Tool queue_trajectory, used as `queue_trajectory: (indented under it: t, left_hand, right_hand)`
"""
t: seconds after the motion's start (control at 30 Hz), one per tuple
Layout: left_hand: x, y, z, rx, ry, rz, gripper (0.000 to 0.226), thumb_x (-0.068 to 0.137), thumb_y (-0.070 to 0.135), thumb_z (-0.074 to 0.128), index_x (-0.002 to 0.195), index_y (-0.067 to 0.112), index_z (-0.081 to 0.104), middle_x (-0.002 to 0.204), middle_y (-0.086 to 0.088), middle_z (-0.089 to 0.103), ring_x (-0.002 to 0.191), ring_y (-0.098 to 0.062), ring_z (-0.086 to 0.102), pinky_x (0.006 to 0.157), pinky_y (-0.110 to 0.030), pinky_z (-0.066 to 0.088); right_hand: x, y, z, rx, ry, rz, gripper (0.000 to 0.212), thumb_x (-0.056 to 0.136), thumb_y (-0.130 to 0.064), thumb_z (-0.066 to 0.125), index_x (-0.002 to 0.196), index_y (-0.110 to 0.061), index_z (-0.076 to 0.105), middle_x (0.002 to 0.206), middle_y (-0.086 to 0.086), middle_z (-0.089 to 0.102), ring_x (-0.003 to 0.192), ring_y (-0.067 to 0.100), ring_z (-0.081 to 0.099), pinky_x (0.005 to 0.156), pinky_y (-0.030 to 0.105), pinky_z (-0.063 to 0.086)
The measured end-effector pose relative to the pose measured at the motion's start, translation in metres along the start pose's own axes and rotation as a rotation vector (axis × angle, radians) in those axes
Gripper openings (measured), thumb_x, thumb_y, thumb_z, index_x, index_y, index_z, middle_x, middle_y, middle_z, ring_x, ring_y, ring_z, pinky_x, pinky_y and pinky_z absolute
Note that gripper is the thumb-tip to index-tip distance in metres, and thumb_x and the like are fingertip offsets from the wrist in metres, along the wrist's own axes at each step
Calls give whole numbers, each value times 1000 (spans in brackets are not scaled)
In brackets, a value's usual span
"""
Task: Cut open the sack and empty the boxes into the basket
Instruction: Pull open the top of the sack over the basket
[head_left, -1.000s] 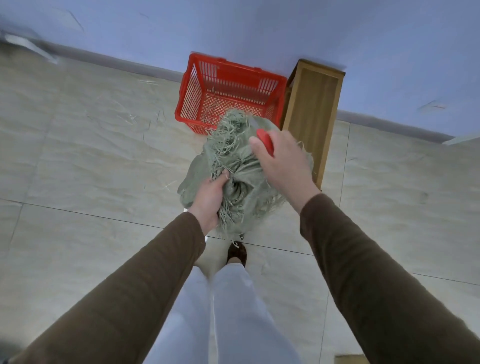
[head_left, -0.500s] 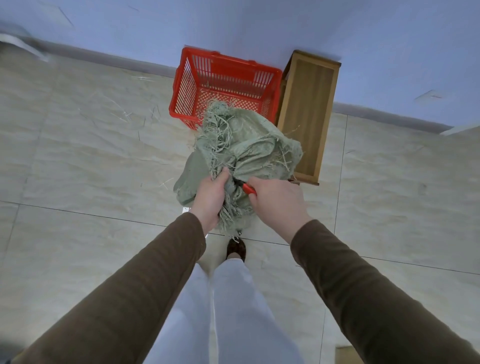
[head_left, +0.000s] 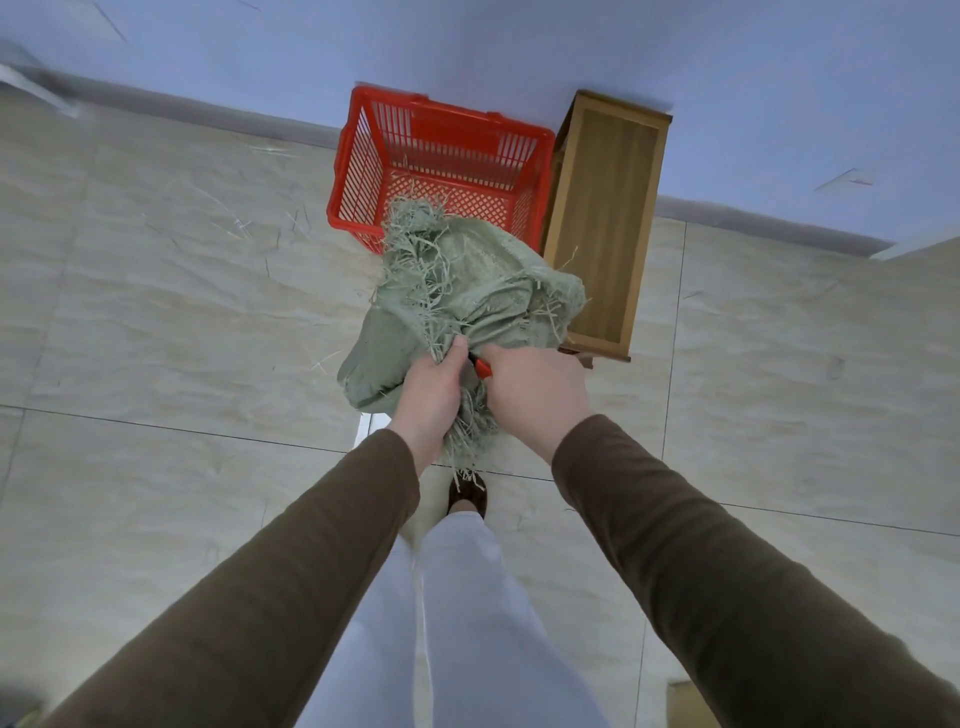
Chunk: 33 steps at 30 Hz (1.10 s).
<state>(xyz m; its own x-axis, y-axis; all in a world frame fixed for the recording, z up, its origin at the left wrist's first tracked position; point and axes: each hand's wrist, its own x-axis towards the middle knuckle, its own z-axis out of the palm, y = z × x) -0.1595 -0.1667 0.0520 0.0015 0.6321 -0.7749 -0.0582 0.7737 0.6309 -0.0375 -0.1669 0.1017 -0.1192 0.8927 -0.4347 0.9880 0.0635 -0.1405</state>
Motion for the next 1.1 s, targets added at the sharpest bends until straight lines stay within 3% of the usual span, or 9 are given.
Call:
queue_trajectory:
  t: [0.13, 0.3, 0.43, 0.67, 0.8, 0.97, 1.1]
  left_hand:
    - [3, -3, -7, -160, -31, -26, 45, 110, 43, 47, 133, 10, 66, 118, -13, 78, 110, -27, 76, 97, -44, 61]
    - [4, -9, -10, -182, -147, -84, 23, 103, 14, 50, 100, 6, 71, 84, -14, 73, 75, -29, 71, 63, -35, 63]
    - [7, -14, -12, -158, -108, 16, 24, 103, 6, 62, 124, -4, 68, 108, -22, 77, 91, -30, 77, 80, -40, 64]
    - [20, -18, -8, 113, -14, 160, 20, 98, 11, 71, 116, 6, 75, 105, -11, 81, 100, -29, 78, 96, -50, 62]
    - [18, -20, -5, 280, -58, 227, 21, 98, 19, 71, 118, 15, 75, 108, -4, 80, 104, -23, 75, 99, -49, 59]
    - [24, -10, -14, 177, -59, 273, 34, 96, 12, 73, 130, 14, 69, 120, -1, 77, 111, -12, 73, 97, -33, 57]
    - [21, -10, -4, 267, -68, 239, 12, 100, 11, 69, 105, 14, 79, 96, -1, 80, 90, -8, 76, 80, -32, 58]
  right_hand:
    - [3, 2, 7, 182, 84, 37, 17, 105, -29, 44, 118, -23, 53, 86, 3, 66, 78, 30, 63, 63, 36, 34]
    - [-4, 3, 18, 366, 72, 110, 12, 107, -34, 44, 111, -24, 49, 83, -1, 61, 78, 29, 61, 63, 35, 34]
    - [-3, 6, 19, 538, 55, 162, 10, 107, -32, 47, 109, -23, 52, 92, -4, 60, 83, 23, 57, 67, 34, 34]
    - [-4, 11, 25, 249, 43, 114, 19, 107, -27, 44, 118, -16, 56, 96, 9, 69, 82, 33, 64, 64, 35, 35]
    - [4, 10, 23, 286, 26, 132, 20, 105, -25, 45, 118, -15, 57, 98, 12, 71, 87, 37, 66, 66, 37, 39]
    - [-3, 10, 20, 600, 13, 101, 17, 108, -25, 44, 117, -16, 55, 96, 8, 69, 85, 32, 63, 72, 43, 51]
    - [4, 12, 22, 487, -57, 127, 17, 108, -26, 44, 111, -13, 54, 99, 12, 69, 88, 36, 65, 75, 45, 52]
